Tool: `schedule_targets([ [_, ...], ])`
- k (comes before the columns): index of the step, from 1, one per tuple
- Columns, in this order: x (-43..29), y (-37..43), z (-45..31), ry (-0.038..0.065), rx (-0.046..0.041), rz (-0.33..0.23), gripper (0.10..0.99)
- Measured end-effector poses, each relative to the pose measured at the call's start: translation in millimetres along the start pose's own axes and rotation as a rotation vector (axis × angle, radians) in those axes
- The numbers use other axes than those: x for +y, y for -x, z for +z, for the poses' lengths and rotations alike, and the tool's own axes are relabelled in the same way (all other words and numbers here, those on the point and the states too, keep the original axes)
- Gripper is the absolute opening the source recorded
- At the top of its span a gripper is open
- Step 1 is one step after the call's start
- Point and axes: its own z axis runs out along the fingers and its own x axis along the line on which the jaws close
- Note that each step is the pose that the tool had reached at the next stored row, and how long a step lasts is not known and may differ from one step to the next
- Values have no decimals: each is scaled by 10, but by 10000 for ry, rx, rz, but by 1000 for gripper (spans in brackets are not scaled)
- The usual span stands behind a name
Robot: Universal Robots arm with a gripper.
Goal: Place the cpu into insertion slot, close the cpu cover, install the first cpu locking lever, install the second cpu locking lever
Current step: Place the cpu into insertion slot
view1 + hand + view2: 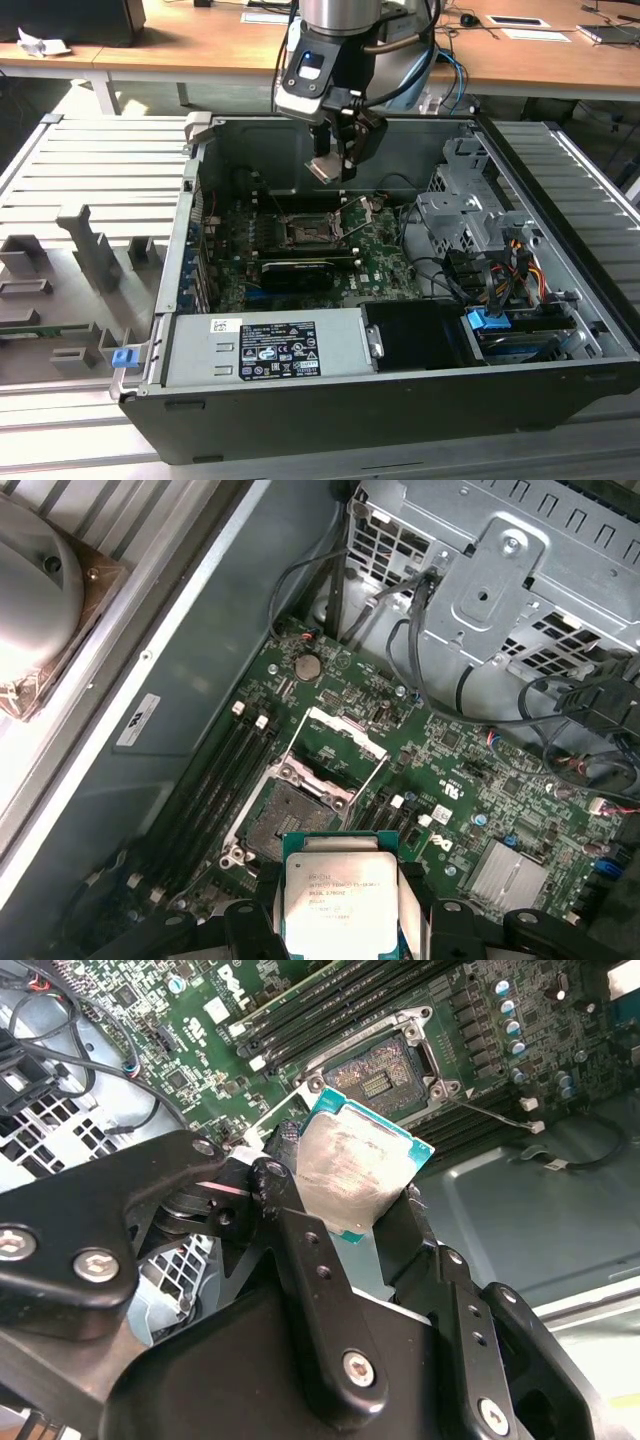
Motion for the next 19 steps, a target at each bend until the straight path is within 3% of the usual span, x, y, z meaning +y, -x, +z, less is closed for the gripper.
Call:
schedule_targets([
  [19,-3,1,34,2,-14,135,541],
])
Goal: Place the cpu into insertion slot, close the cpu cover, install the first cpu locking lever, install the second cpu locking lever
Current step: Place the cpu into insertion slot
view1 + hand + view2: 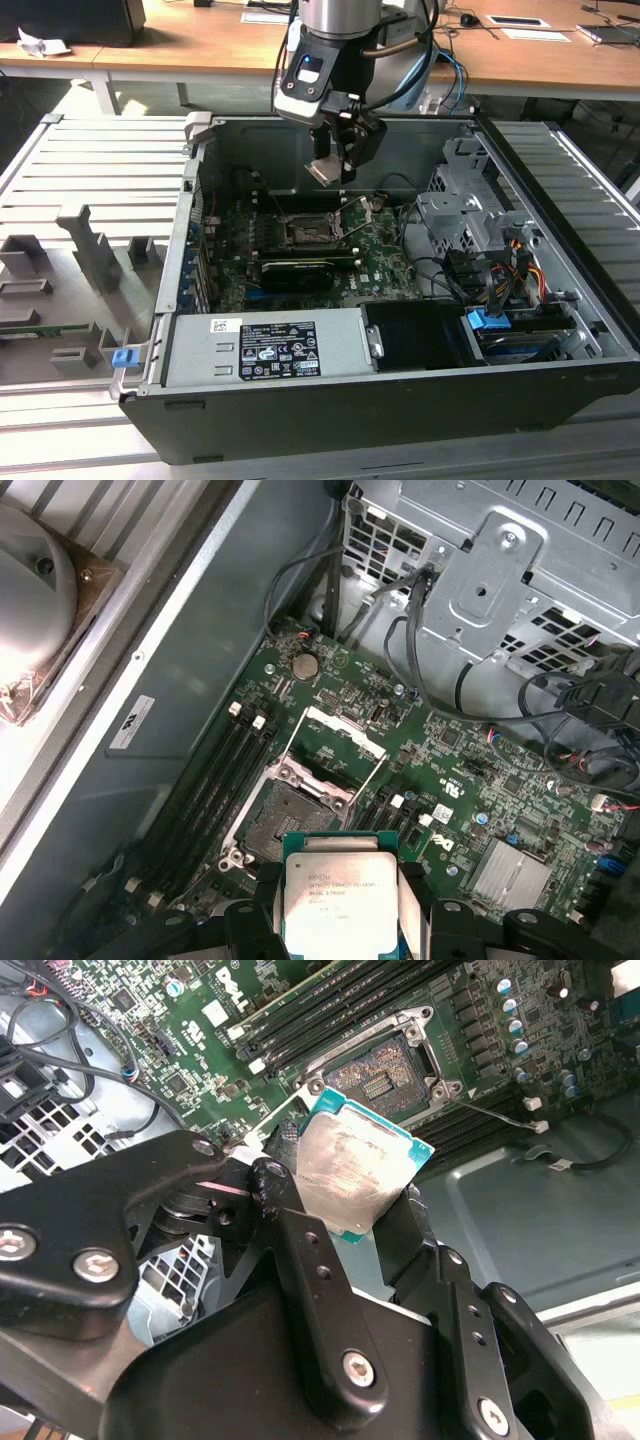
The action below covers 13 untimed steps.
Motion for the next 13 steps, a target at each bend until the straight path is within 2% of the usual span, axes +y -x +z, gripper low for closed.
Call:
schedule_targets([
  [13,-3,1,27,2,-10,101,541],
])
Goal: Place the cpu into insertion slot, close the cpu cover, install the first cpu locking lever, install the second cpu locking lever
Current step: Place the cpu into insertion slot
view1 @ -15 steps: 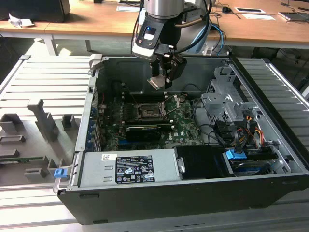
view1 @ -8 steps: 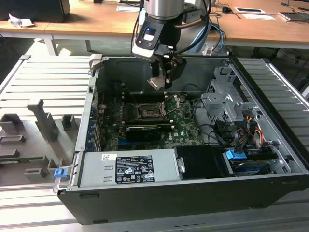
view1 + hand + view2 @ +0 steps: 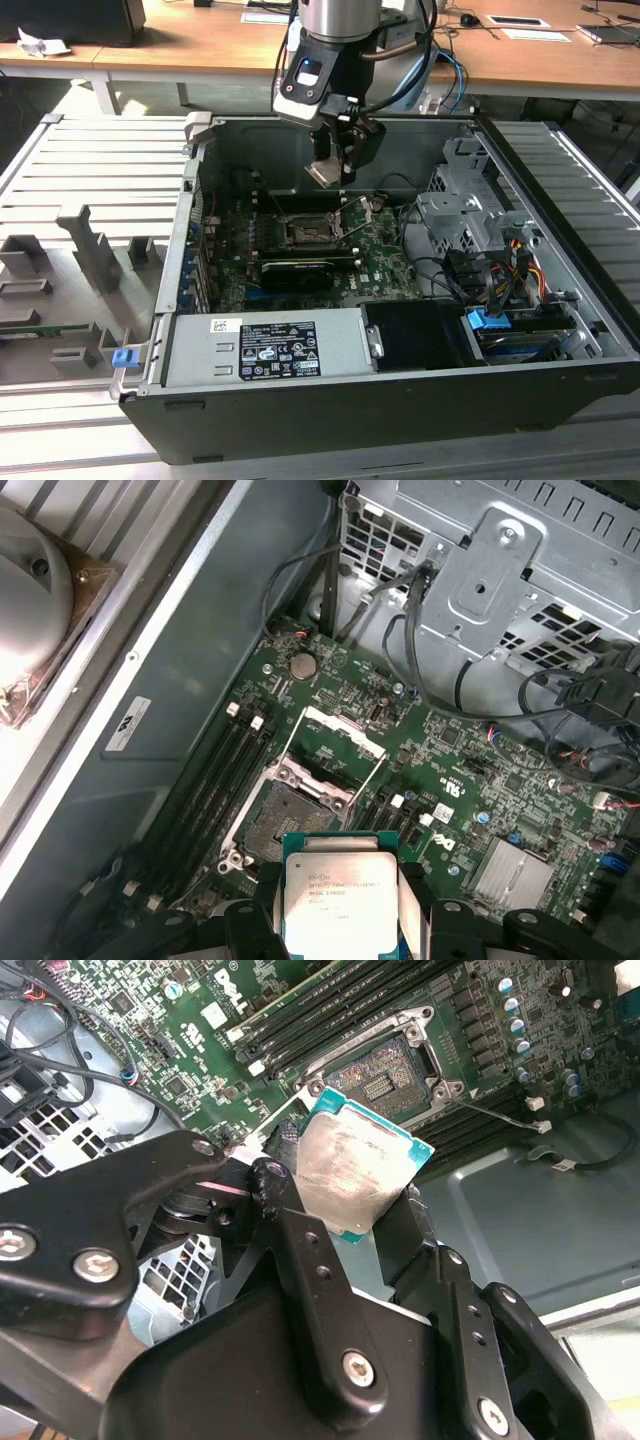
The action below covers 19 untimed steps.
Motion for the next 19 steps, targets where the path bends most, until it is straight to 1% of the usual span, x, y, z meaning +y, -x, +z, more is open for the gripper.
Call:
schedule_targets([
  [19,-3,1,30,4,-17,177,541],
])
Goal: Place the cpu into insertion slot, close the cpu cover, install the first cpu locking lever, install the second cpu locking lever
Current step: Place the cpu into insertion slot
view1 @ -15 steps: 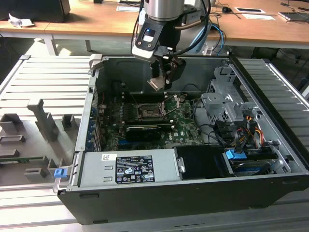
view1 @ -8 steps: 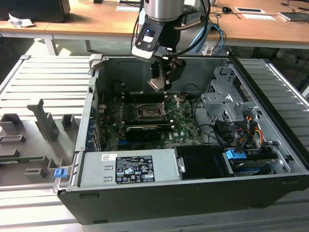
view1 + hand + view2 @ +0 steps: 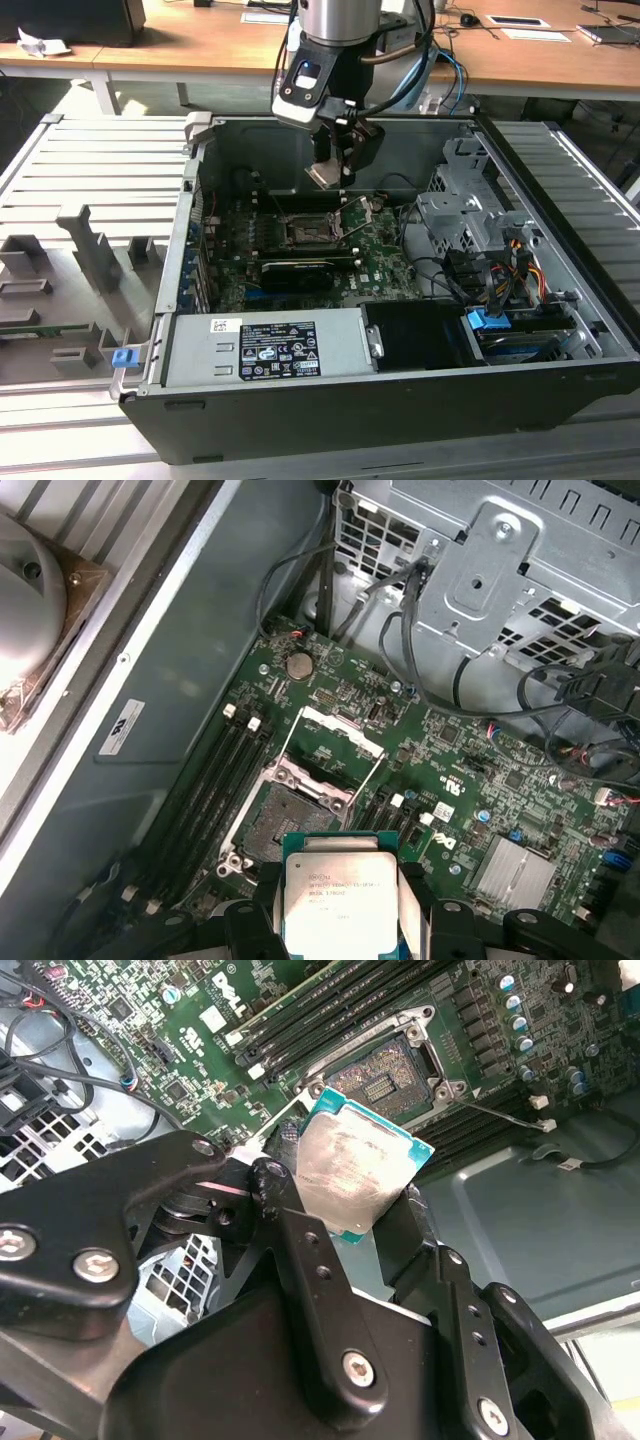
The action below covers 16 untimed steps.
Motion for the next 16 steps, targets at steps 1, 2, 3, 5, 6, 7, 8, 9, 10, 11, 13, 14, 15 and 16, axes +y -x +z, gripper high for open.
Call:
schedule_targets([
  [1,0,0,1,0,-1,8,541],
  [2,-1,0,3,0,-2,16,541],
  [3,0,0,4,0,-2,21,541],
  [5,-1,0,7,1,-3,36,541],
  [6,-1,0,8,1,-4,41,541],
  [7,-1,0,10,1,-4,52,541],
  [8,-1,0,12,1,-6,64,541],
  [9,-2,0,15,2,-7,75,541],
  [10,-2,0,16,2,-9,85,541],
  [11,-2,0,17,2,-9,92,541],
  [13,-2,0,21,3,-11,107,541],
  [14,-2,0,22,2,-11,113,541],
  [15,-3,0,24,3,-12,120,541],
  [16,-3,0,25,3,-12,126,541],
])
